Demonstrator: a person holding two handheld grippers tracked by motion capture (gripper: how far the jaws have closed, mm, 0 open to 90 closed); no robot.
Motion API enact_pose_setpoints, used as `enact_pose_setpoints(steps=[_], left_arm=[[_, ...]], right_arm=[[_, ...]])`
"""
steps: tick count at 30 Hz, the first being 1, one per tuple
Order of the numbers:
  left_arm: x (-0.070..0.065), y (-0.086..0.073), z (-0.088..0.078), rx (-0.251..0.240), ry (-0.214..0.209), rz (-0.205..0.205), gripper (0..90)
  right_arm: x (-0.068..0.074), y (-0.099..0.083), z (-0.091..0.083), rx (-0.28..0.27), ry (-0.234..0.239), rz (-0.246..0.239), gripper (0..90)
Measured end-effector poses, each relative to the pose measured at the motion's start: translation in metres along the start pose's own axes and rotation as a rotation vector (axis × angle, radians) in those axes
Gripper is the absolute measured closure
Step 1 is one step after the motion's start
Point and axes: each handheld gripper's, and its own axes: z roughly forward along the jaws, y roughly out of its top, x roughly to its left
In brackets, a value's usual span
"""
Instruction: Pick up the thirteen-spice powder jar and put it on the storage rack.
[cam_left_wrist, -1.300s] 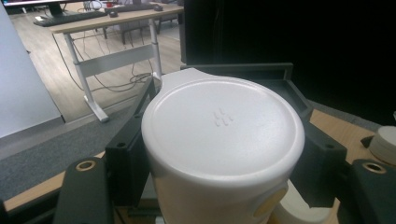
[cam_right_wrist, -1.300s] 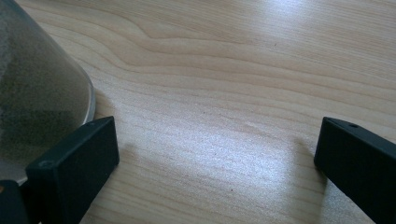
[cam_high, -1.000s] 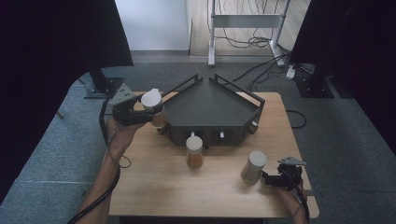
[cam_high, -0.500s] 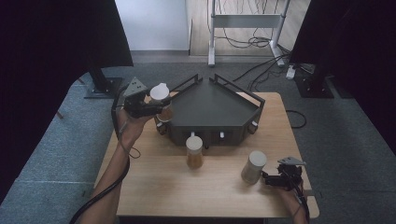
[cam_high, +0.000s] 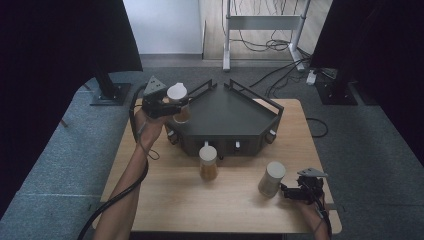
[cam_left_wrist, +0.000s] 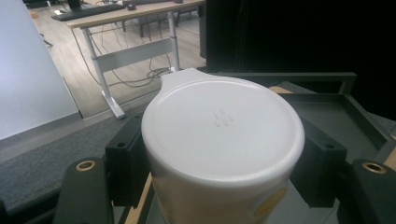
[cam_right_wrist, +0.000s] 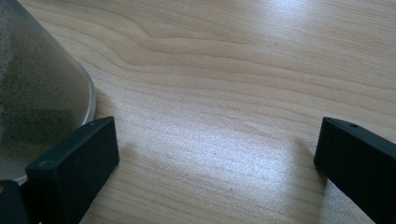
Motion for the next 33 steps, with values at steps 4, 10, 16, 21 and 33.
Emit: enact_pose_setpoints(steps=[4,10,16,21,33], left_arm=[[0.004,-0.003,0.006,-0.019,-0.006,-0.036,31.0],[-0.002,0.001,0.017,0.017,0.025,0.008,31.0],[-0.002,-0.002,0.025,0.023,0.029,0.006,31.0],[-0.002,-0.004,0.03,0.032,0.044,0.0,31.0],[-0.002,-0.007,0.038,0.046,0.056,0.004,31.0]], right_arm=[[0.0,0.0,0.0,0.0,0.0,-0.001,0.0],[0.0,0.0,0.0,0.0,0.001,-0.001,0.0],[0.0,0.0,0.0,0.0,0.001,-0.001,0.0],[0.0,0.0,0.0,0.0,0.001,-0.001,0.0],[0.0,0.0,0.0,0.0,0.001,-0.001,0.0]])
